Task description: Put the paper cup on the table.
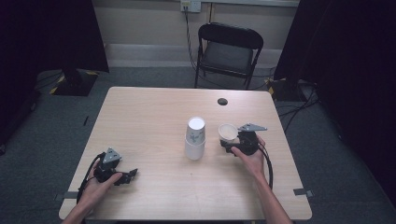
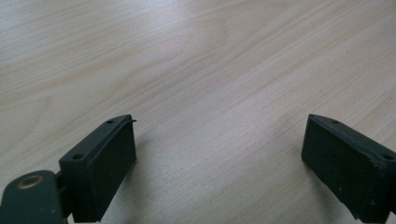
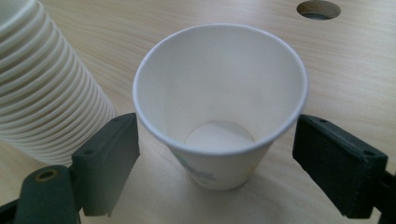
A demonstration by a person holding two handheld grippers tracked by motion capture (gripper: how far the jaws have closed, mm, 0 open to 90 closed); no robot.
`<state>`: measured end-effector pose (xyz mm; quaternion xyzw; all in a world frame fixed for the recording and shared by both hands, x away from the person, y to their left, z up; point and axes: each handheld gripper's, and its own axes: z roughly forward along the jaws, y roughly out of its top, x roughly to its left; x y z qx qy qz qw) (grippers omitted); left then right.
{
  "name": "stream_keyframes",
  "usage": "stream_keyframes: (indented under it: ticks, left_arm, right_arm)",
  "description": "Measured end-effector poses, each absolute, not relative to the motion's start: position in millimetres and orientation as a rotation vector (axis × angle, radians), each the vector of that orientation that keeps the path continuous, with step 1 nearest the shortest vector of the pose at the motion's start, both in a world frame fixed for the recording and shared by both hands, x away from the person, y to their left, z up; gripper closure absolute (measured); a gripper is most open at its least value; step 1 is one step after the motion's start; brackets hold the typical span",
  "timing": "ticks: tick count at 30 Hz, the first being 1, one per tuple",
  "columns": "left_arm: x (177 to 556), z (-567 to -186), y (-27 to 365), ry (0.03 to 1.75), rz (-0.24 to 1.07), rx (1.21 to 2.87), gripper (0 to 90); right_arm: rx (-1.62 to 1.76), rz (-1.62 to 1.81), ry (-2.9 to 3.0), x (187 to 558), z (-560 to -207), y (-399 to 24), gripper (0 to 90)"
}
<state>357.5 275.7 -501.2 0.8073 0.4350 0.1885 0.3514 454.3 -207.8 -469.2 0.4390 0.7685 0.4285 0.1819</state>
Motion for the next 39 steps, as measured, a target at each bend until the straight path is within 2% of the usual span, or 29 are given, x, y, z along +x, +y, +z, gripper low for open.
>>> stream_keyframes:
  ticks: [15,27,32,39]
  left_arm:
    - [356.5,-501.3,276.2,1.134,0.487,2.083,9.5]
    - [356.5,-501.3,276.8,1.128,0.486,2.086,9.5]
    - [356.5,-501.3,276.8,1.128,0.485,2.086,9.5]
    - [356.5,-501.3,276.8,1.128,0.485,2.086,9.4]
  right_arm:
    - [1.278,1.195,2.179,407.1,-457.2,-235.6,15.4]
    - [1.305,1.027,2.266,365.7,-487.1,-227.3,17.6]
    - [1.297,0.974,2.267,359.5,-494.4,-220.7,14.0]
    - [1.262,0.974,2.229,354.4,-499.4,-218.8,13.5]
